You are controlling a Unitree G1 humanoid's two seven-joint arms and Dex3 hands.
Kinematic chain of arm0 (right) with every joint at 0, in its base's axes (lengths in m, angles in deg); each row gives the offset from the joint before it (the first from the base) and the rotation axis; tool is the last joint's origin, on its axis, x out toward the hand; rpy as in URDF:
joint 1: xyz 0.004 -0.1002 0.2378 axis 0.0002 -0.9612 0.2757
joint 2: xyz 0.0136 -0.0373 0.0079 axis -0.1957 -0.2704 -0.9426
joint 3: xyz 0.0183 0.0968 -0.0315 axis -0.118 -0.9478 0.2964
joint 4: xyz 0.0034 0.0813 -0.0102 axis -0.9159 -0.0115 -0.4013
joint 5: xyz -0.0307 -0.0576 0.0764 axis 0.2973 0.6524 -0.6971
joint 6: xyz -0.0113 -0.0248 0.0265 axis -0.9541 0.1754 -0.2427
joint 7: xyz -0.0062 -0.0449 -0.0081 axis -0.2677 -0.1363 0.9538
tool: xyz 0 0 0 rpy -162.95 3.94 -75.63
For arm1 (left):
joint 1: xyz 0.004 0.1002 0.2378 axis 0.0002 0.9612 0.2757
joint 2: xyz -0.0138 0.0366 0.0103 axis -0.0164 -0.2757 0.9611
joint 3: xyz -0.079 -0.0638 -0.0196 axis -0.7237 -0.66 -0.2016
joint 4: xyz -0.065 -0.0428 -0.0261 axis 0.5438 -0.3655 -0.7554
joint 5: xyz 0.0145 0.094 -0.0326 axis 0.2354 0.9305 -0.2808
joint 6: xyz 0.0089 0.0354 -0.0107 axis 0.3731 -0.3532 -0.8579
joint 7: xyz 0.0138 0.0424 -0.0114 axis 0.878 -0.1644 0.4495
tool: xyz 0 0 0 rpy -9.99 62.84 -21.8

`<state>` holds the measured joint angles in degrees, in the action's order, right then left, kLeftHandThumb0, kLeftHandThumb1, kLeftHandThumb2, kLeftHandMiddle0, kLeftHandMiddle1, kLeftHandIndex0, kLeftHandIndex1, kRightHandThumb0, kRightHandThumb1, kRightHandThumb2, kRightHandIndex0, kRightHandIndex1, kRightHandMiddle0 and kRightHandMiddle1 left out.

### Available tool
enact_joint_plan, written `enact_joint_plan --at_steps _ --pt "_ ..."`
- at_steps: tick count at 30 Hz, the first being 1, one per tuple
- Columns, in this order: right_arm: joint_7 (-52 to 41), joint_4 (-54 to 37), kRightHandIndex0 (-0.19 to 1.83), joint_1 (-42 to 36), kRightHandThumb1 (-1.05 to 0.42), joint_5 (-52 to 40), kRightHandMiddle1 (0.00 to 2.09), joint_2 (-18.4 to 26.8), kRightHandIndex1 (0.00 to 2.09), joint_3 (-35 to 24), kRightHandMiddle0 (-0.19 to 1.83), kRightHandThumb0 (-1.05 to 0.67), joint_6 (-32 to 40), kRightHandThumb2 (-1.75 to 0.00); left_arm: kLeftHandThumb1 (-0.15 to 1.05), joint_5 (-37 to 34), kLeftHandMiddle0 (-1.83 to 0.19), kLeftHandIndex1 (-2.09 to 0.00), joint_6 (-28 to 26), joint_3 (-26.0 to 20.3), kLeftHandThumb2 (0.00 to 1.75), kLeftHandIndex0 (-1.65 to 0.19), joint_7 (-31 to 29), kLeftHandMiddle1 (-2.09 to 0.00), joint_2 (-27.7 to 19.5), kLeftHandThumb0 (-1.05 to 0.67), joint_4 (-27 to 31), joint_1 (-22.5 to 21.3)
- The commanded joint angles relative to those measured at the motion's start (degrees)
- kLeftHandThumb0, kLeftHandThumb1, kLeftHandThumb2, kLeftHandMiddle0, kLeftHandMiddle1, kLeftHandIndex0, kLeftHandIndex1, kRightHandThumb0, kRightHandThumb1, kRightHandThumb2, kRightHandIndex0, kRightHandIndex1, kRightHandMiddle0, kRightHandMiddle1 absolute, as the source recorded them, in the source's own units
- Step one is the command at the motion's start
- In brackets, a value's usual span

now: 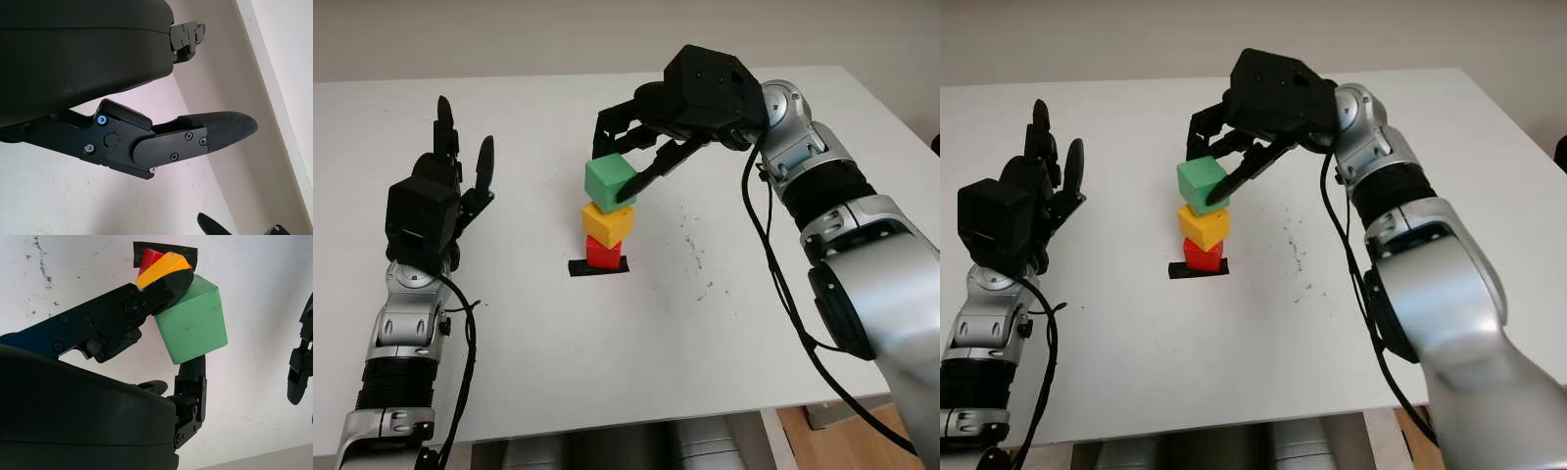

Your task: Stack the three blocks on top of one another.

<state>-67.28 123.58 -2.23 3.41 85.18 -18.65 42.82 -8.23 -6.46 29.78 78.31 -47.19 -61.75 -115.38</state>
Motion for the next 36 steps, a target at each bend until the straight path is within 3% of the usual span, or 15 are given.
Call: enact_joint_plan --at_steps 1,36 --pt "0.01 -0.36 0.34 0.26 -0.9 -0.28 1.56 -0.2 0.05 -0.15 0.34 -0.47 -0.62 -0.06 1.05 0.34 0.19 0.0 0.32 0.2 0.66 0.19 0.33 0.0 0.04 -0.8 0.59 0.04" --pt "-1.68 -0.07 0.34 0.42 -0.91 3.14 1.56 0.5 0.05 1.94 0.37 -0.5 -0.32 -0.06 1.05 0.93 0.19 0.0 0.04 0.63 0.67 0.19 0.77 0.0 0.16 -0.82 0.65 0.14"
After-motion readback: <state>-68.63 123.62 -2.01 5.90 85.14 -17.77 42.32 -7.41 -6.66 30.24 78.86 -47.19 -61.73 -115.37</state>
